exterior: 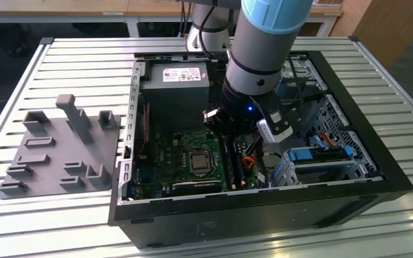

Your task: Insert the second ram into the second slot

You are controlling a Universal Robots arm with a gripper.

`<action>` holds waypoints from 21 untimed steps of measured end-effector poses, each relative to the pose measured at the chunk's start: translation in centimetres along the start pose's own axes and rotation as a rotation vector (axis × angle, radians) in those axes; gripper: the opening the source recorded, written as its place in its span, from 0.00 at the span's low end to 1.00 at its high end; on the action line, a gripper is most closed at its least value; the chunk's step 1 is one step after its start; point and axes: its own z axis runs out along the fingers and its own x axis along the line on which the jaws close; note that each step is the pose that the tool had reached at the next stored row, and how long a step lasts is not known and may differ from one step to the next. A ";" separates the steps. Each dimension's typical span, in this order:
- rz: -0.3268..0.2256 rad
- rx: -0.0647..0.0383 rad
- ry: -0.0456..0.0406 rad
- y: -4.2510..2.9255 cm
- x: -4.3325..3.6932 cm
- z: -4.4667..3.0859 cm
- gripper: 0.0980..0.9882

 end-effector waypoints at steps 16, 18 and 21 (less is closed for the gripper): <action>0.000 0.000 0.0000 -0.07 -0.10 1.52 0.01; 0.000 0.001 0.0003 -0.08 -0.10 1.71 0.01; 0.000 0.001 0.0002 -0.09 -0.12 2.04 0.01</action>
